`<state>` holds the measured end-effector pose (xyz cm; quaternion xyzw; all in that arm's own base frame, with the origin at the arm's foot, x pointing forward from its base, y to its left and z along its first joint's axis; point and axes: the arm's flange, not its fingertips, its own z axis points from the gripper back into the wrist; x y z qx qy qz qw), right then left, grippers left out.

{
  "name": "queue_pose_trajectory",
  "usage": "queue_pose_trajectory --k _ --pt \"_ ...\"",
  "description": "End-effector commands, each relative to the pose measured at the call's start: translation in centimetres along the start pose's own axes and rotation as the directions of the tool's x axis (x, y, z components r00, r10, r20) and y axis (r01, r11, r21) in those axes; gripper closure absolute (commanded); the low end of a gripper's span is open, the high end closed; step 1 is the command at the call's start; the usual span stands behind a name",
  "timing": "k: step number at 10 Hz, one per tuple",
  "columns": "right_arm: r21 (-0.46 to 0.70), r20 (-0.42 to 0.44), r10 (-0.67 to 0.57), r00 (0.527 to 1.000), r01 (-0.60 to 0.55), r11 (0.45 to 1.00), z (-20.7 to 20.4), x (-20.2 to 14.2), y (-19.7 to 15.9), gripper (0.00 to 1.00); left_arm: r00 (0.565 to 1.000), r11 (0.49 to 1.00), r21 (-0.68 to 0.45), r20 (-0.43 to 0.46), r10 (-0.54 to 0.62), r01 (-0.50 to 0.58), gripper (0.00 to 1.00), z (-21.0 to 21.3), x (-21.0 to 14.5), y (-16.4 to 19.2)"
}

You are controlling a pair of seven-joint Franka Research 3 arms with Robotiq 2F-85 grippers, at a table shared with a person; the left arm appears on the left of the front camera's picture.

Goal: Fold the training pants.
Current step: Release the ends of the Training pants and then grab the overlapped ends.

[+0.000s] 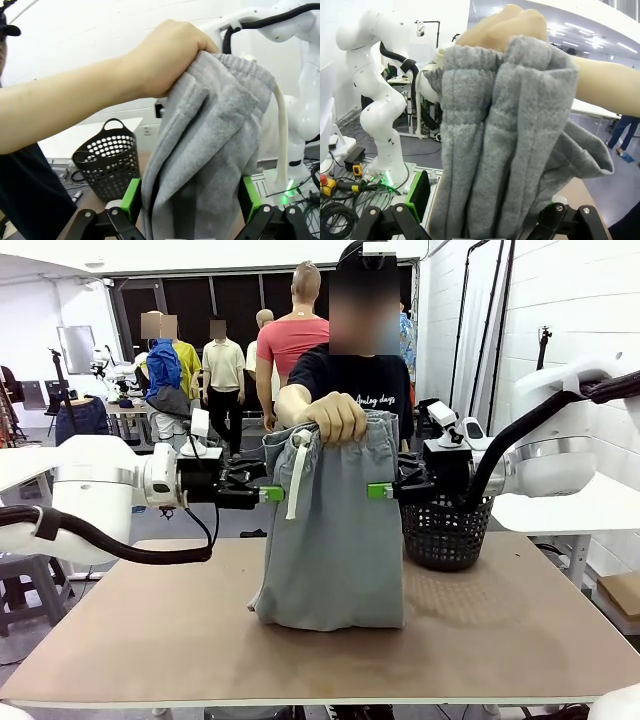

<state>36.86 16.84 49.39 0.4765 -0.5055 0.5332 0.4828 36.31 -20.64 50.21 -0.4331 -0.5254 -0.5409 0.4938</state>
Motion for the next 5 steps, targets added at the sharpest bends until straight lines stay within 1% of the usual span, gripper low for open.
queue_pose_trajectory --k 1,3,4,5 --pt "-0.010 0.015 0.000 1.000 0.000 1.000 -0.6 -0.2 -1.2 0.00 1.000 0.996 -0.084 -0.004 0.021 -0.022 0.00 -0.9 0.3 1.0" --pt "-0.005 0.010 0.004 1.000 -0.004 1.000 -0.8 0.0 -1.7 0.00 1.000 0.991 -0.134 0.000 0.023 -0.023 0.00 -1.3 0.3 0.7" --pt "-0.006 0.008 0.013 1.000 -0.013 1.000 -0.8 -0.1 -2.2 0.00 1.000 0.987 -0.162 0.001 0.018 -0.017 0.00 -0.8 0.4 0.7" --pt "-0.012 0.005 0.016 1.000 -0.016 1.000 -0.5 0.0 -2.4 0.00 1.000 0.979 -0.204 0.021 0.022 -0.017 0.00 -0.5 0.6 0.3"
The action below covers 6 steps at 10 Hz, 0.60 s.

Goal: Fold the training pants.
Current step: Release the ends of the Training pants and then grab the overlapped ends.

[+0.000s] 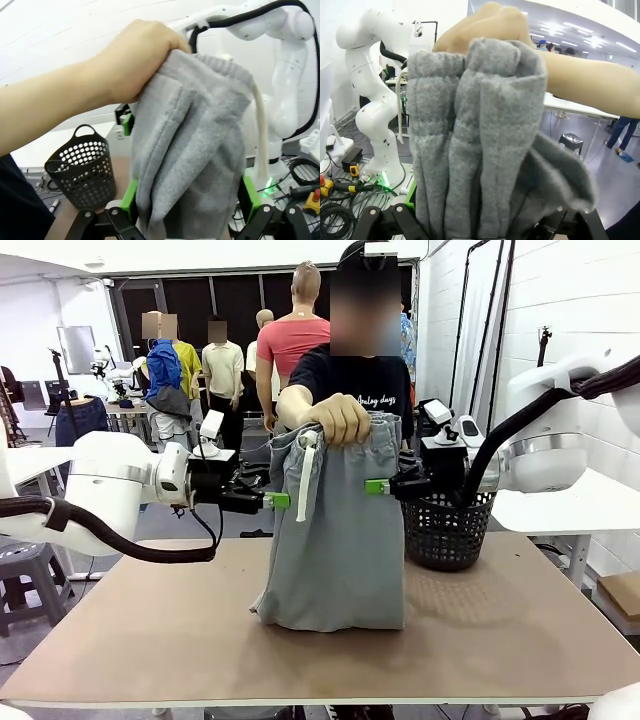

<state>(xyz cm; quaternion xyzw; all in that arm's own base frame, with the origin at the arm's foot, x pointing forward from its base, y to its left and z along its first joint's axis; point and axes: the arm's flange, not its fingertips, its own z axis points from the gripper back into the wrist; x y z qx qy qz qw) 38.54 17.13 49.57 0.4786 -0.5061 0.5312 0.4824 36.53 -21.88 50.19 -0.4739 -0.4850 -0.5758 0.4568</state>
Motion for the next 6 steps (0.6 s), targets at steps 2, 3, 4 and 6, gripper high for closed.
queue_pose_trajectory --k 2,3,4,6 --pt "-0.007 -0.016 0.030 0.999 -0.030 1.000 0.2 0.3 -0.7 0.00 1.000 0.989 -0.145 -0.019 0.005 -0.007 0.00 1.5 0.8 -0.7" --pt "-0.006 -0.018 0.038 0.999 -0.038 0.999 0.0 0.3 -0.9 0.00 1.000 0.989 -0.146 -0.019 0.005 -0.008 0.00 1.8 0.9 -0.5" --pt "-0.011 -0.014 0.045 0.999 -0.045 0.999 0.2 0.4 -0.7 0.00 1.000 0.987 -0.159 -0.012 0.003 -0.005 0.00 1.4 0.9 -0.6" --pt "0.007 -0.010 0.041 0.999 -0.041 0.999 -0.3 0.4 -0.5 0.00 1.000 1.000 -0.002 0.024 -0.015 0.015 0.00 -0.2 0.2 -0.2"
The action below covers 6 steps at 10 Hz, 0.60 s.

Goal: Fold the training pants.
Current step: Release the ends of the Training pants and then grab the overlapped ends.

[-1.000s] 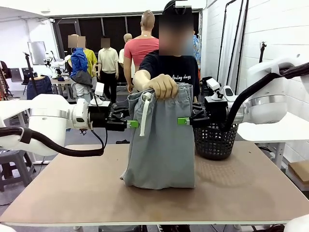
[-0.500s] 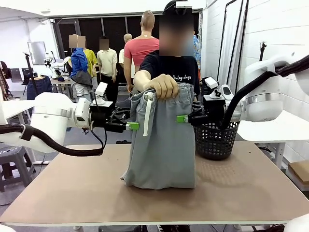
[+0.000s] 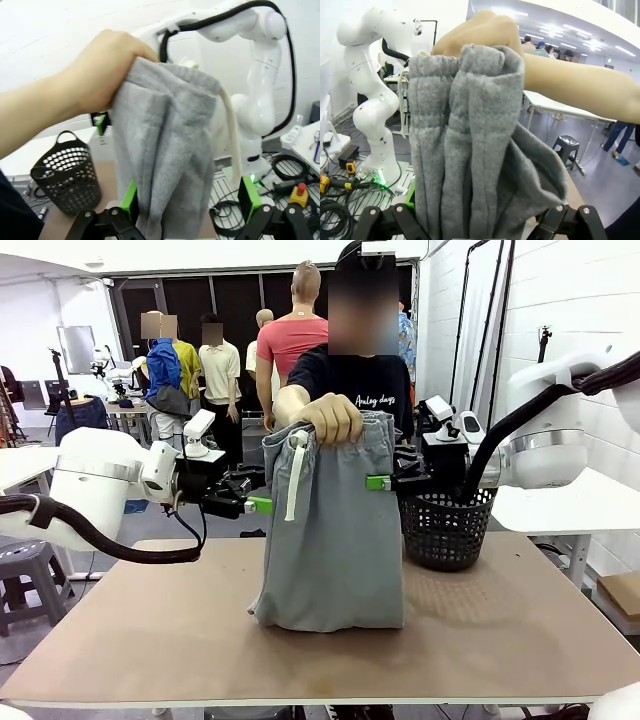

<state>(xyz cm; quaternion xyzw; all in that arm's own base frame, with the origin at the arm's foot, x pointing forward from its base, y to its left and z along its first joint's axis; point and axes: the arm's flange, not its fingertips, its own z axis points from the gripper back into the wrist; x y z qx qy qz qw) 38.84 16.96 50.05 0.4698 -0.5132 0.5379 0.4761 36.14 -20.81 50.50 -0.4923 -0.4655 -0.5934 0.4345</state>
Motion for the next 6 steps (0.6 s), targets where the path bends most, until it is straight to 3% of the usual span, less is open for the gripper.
queue_pose_trajectory --k 1,6 --pt "0.023 -0.006 0.005 1.000 -0.005 1.000 -0.9 -0.1 -0.2 0.00 0.999 0.993 0.115 0.036 -0.031 0.027 0.00 -1.9 -0.1 0.5" --pt "0.078 0.009 -0.004 1.000 0.003 0.997 -1.7 0.4 -0.1 0.00 1.000 0.991 0.134 0.019 -0.017 0.014 0.00 -4.9 -0.5 0.7"
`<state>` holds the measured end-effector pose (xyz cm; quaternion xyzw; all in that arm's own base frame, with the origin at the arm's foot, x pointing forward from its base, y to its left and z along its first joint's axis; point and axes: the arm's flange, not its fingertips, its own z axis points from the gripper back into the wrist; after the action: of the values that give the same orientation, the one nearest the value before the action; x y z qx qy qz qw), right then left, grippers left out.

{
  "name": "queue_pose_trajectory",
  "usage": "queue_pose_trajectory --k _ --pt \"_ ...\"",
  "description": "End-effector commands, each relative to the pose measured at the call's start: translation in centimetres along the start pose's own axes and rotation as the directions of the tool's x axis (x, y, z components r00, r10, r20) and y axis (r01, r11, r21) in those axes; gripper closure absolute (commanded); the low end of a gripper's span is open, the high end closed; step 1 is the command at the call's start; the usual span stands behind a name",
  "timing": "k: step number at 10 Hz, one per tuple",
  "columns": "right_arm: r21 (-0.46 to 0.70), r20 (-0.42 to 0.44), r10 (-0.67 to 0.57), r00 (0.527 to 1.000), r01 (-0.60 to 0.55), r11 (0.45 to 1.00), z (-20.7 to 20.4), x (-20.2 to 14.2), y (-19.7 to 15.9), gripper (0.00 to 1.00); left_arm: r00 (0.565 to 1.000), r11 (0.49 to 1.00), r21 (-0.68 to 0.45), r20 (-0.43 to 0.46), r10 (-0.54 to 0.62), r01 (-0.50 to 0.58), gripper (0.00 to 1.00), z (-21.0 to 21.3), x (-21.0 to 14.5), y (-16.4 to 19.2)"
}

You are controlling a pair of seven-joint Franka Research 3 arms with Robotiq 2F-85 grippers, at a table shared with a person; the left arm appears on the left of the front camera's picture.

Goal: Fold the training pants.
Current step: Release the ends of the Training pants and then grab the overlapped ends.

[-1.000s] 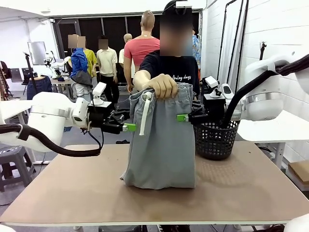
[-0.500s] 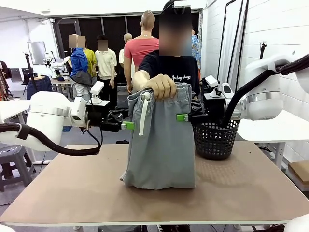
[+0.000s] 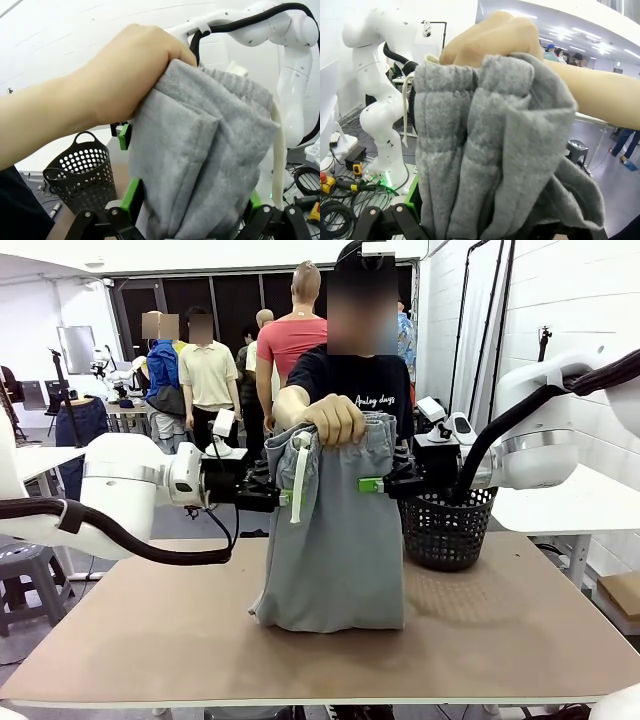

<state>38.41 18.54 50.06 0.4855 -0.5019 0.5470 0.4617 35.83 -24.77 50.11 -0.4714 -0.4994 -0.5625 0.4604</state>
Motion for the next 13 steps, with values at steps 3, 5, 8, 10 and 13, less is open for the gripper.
queue_pose_trajectory --k 3,5,8,10,13 --pt "0.047 -0.013 -0.020 1.000 0.020 0.999 -1.0 0.0 -0.9 0.00 0.999 0.996 0.093 0.041 0.008 -0.012 0.00 -1.9 -0.5 0.6" --pt "0.054 -0.026 -0.001 1.000 0.002 0.999 -1.1 -0.1 -1.2 0.00 0.997 0.984 0.170 0.073 0.034 -0.046 0.00 -2.3 -0.4 0.8" --pt "0.069 -0.005 0.000 1.000 0.000 0.998 -0.6 0.4 -1.8 0.00 0.997 0.987 0.146 0.049 0.054 -0.061 0.00 -3.1 -0.1 1.5" --pt "0.070 0.030 -0.012 0.999 0.010 0.998 -0.5 0.7 -2.1 0.20 0.998 0.989 0.136 -0.013 0.059 -0.057 0.17 -2.8 0.4 1.9" --pt "0.062 0.053 -0.062 0.997 0.058 0.996 -0.4 0.7 -2.2 0.80 0.999 0.988 0.149 0.010 0.048 -0.049 0.77 -2.4 0.6 1.8"
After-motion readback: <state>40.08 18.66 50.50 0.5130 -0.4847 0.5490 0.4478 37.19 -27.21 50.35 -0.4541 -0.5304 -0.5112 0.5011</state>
